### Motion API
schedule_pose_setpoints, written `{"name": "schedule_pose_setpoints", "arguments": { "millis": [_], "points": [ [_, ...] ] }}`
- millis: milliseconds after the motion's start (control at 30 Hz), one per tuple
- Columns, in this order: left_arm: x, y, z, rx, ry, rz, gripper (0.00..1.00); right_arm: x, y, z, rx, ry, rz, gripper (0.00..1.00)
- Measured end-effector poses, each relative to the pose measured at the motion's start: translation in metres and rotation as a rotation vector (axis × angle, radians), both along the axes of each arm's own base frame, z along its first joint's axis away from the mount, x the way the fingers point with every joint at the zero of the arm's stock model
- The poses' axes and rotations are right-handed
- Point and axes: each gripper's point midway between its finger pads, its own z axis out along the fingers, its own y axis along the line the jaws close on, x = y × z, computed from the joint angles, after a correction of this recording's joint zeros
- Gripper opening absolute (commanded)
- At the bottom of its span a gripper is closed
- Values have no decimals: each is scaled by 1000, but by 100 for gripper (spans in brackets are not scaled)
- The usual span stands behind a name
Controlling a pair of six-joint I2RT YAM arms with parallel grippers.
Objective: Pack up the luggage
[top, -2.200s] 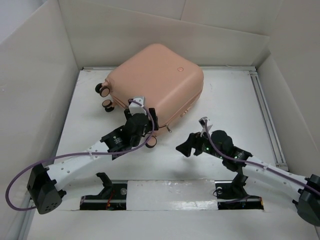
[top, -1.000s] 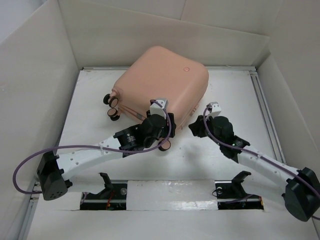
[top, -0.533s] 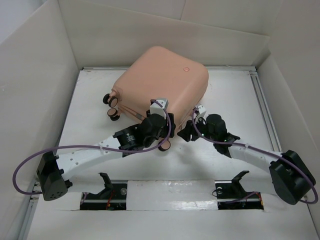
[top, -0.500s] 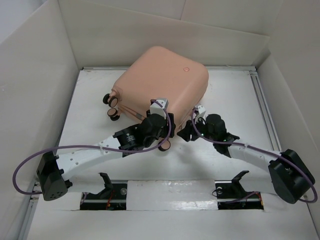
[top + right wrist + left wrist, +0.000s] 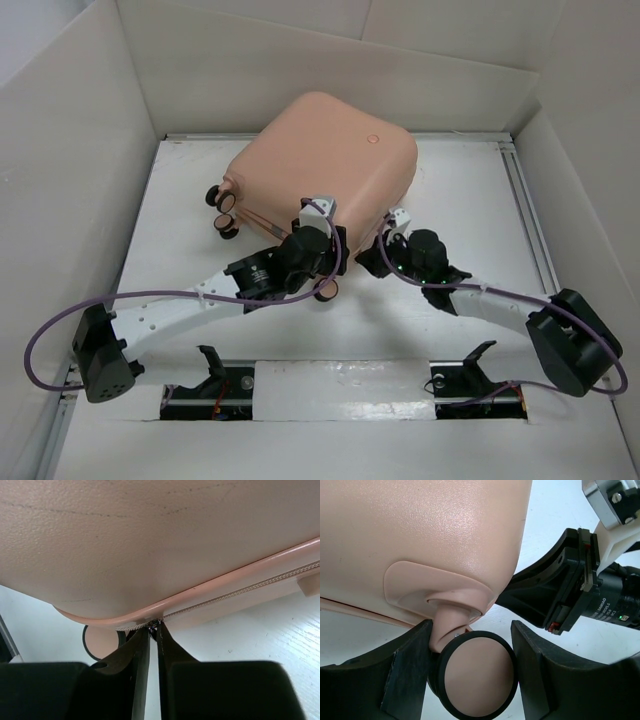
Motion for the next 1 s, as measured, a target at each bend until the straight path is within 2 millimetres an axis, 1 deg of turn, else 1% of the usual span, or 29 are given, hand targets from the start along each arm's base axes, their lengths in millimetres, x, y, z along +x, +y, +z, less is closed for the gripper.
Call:
{"name": "schedule_pose_setpoints", "arguments": {
  "millis": [33,100,133,200,233,267,300,333,400,533,633,667,733,867,933,1000],
  "points": [
    [0,1,0,5,0,2,0,0,2,0,-1,-5,-5,20],
    [2,4,0,11,-3,6,0,0,4,0,-2,-12,-20,36],
    [2,5,0,15,-4,8,0,1,4,-1,-10,-18,-36,37],
    [3,6,-1,19,-6,9,0,2,5,-3,-9,-26,-54,32],
    [3,6,-1,23,-7,9,0,3,5,-2,-7,-33,-58,28],
    [3,7,-1,25,-8,9,0,3,7,-2,0,-34,-59,16],
    [3,7,-1,28,-10,10,0,2,10,0,9,-39,-55,10],
    [4,8,-1,33,-13,13,0,1,12,0,8,-43,-54,1],
    [5,10,-2,39,-14,17,0,0,14,-3,17,-41,-66,0],
    [5,10,-2,40,-11,16,0,-4,17,-2,48,-44,-105,0],
    [5,8,-1,50,-4,9,0,-15,25,0,87,-21,-121,0],
    [5,7,0,53,0,5,0,-22,29,3,107,-12,-118,0],
    [4,0,4,51,14,-15,0,-39,39,10,140,1,-113,0],
    [-6,-21,14,17,68,-93,0,-58,50,18,199,33,-156,0],
    [-13,-31,13,0,106,-133,0,-65,55,16,217,49,-186,0],
    [-18,-36,12,-2,133,-152,0,-69,60,12,239,66,-227,0]
  ]
}}
